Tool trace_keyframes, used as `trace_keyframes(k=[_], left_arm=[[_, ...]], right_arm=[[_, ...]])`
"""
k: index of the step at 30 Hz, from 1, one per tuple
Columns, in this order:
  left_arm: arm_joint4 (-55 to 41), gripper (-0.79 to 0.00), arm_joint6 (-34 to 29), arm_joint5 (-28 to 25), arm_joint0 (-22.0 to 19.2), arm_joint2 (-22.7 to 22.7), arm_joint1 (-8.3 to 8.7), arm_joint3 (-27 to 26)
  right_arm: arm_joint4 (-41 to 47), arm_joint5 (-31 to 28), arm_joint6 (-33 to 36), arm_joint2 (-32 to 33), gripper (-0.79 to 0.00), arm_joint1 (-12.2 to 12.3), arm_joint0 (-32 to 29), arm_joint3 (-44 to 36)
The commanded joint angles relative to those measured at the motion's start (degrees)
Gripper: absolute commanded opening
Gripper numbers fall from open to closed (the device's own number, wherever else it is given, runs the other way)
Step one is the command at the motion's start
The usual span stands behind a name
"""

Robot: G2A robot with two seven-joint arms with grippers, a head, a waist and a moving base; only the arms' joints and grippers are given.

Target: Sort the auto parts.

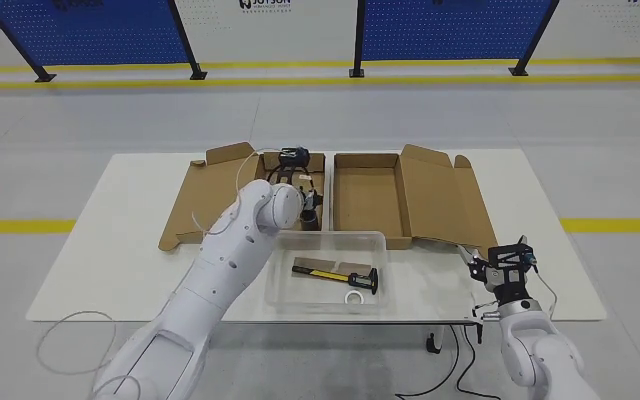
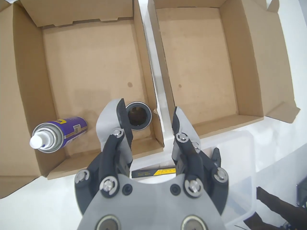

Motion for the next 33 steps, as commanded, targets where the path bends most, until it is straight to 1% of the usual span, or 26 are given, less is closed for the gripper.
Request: trace_keyframes(k=[1,6,10,13,15,17,22,25,29,33], left_arm=[[1.73,-0.416,-1.50,-0.77,2.26,-1.04,0.72,-4.90],[5.17,-0.422,-4.91,-2.61,7.01,-2.84,2.02,-14.44],[4.36,-0.413,-7.41,-4.00,10.10,-4.38,2.63,-19.78],[-2.12,-0.409,-9.23,-5.21,12.14,-6.20,2.73,-22.22],[-1.51,-0.409,-9.84,-5.63,13.10,-6.18,2.93,-22.86],[-4.66,-0.406,-11.03,-5.15,13.79,-6.62,2.88,-23.02],[-5.56,-0.413,-11.03,-4.09,15.03,-5.58,2.81,-23.24],[-4.16,-0.413,-10.94,-4.35,15.48,-4.12,2.80,-23.54],[-2.89,-0.413,-12.01,-5.63,15.57,-2.15,2.77,-23.41],[-1.86,-0.416,-14.03,-8.17,14.87,0.16,2.67,-22.53]], right_arm=[[0.00,0.00,0.00,0.00,0.000,0.00,0.00,0.00],[0.00,0.00,0.00,0.00,0.000,0.00,0.00,0.00],[0.00,0.00,0.00,0.00,0.000,0.00,0.00,0.00],[0.00,0.00,0.00,0.00,0.000,0.00,0.00,0.00],[0.00,0.00,0.00,0.00,0.000,0.00,0.00,0.00],[0.00,0.00,0.00,0.00,0.000,0.00,0.00,0.00],[0.00,0.00,0.00,0.00,0.000,0.00,0.00,0.00],[0.00,0.00,0.00,0.00,0.000,0.00,0.00,0.00],[0.00,0.00,0.00,0.00,0.000,0.00,0.00,0.00],[0.00,0.00,0.00,0.00,0.000,0.00,0.00,0.00]])
